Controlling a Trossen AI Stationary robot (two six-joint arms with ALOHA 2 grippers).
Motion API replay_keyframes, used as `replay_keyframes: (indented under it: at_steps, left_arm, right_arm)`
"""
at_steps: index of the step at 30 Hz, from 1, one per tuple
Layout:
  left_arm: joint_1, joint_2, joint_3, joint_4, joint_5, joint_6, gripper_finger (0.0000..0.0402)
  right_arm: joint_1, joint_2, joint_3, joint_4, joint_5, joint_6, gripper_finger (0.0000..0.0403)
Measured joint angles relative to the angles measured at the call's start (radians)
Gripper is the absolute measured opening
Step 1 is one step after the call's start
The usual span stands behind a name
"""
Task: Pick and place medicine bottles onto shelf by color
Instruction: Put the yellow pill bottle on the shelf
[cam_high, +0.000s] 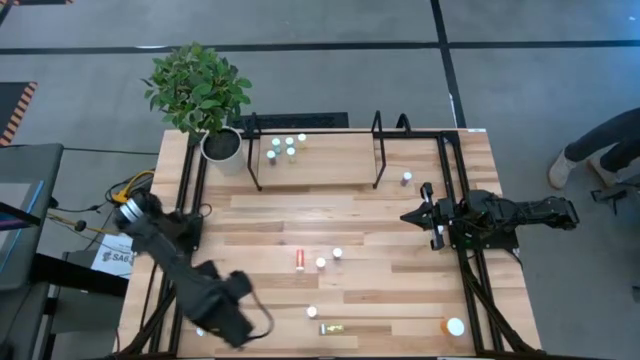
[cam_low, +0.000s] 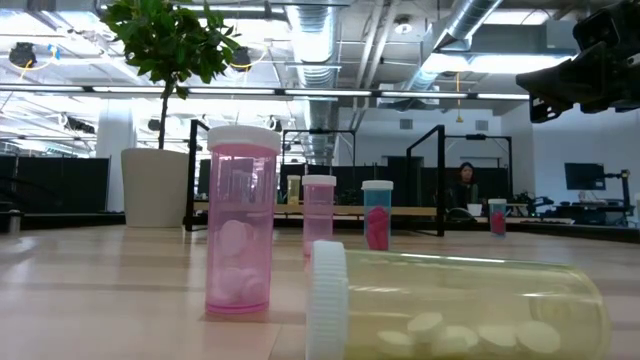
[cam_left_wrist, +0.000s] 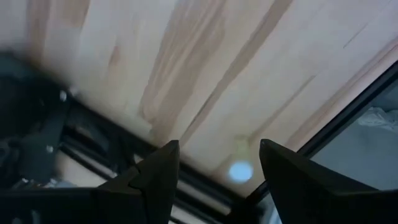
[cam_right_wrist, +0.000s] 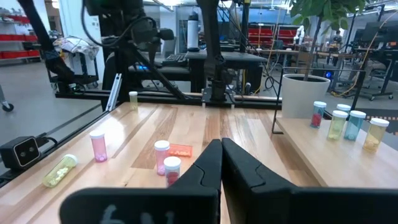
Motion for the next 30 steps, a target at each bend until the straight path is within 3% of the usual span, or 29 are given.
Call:
replay_keyframes:
  at_steps: [9, 20, 30]
  left_arm:
    - [-0.176, -0.106, -0.304, 0.348, 0.079, -0.213, 0.021]
    - [-0.282, -0.098, -0.415, 0.499, 0.044, -0.342, 0.021]
    - [-0.295, -0.097, -0.501, 0.637, 0.015, -0.353, 0.021]
  right_arm:
    - [0.0, 0.0, 0.0, 0.0, 0.0, 0.0, 0.0026]
    - [0.0, 0.0, 0.0, 0.0, 0.0, 0.0, 0.0026]
    - [0.0, 0.0, 0.0, 0.0, 0.0, 0.0, 0.0026]
